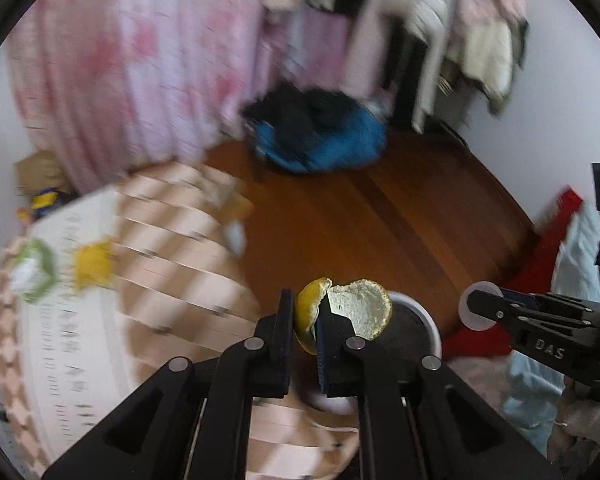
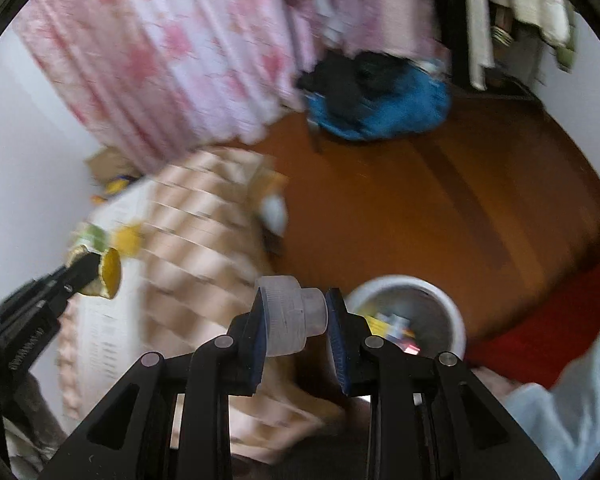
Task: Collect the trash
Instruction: 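Carry the cup and orange peel over the bin and open both tools, then move both open tools back toward the table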
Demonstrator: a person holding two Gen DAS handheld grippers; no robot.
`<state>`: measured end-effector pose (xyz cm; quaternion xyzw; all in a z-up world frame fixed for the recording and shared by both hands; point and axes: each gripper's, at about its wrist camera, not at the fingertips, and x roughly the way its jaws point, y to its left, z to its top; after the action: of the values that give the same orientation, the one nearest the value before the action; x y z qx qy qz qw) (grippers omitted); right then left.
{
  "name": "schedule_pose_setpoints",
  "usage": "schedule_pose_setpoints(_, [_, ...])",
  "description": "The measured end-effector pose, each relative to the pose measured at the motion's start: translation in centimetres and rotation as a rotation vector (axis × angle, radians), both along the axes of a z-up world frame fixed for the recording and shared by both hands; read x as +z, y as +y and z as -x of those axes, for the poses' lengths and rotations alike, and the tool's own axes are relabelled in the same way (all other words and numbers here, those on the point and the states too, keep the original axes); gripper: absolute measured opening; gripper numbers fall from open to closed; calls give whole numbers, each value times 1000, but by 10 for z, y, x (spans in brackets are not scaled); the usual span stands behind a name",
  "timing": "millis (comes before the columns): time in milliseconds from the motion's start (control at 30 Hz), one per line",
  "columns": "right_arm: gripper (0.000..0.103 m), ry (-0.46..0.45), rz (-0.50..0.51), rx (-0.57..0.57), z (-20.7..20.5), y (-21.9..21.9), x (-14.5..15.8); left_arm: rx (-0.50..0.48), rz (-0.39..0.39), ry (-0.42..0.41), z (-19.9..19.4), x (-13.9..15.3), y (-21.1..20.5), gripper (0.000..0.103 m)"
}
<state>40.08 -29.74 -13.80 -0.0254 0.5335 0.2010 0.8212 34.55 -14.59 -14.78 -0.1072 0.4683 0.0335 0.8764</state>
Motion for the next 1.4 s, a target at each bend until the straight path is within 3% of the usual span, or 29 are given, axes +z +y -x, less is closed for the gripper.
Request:
schedule_pose_setpoints(167, [29,110,58,-97,-22,-76,-63,-89,36,86,-31,-43,-53,7])
schedule_pose_setpoints(500, [29,240,86,-219,-56,-155,-162,-196,9,224,-78,-118,-121,7])
schedule_pose_setpoints(833, [30,325,104,-264,-74,-162,-211,-188,38,300,-101,-147,-129,12])
schedule_pose_setpoints(900, [44,345,115,-278,-74,-166,-216,-171,31,308,-102,-148,-125,14])
schedule_pose_setpoints(933, [62,346,120,-283,-75,-166,-217,-165,14,306,-103,-149,-123,24])
schedule_pose_setpoints(967, [75,340,135,-290,-75,-169,-217,-162,5,304,-104,-149,-122,48])
schedule_pose_setpoints(1000, [77,332,145,-293,-74,-169,-215,-159,-1,298,-103,-147,-120,64])
schedule_pose_setpoints(1033, [82,328,152,-295,-74,-169,-214,-152,-5,292,-103,-145,-118,88])
schedule_pose_setpoints(1067, [90,325,160,-294,-73,-169,-212,-146,-9,284,-102,-142,-115,93])
schedule_pose_setpoints(1133, [103,323,177,-291,-72,-167,-209,-146,-25,284,-100,-138,-114,93])
schedule_pose_setpoints(1400, [103,319,226,-269,-60,-161,-185,-131,-65,256,-89,-111,-100,99])
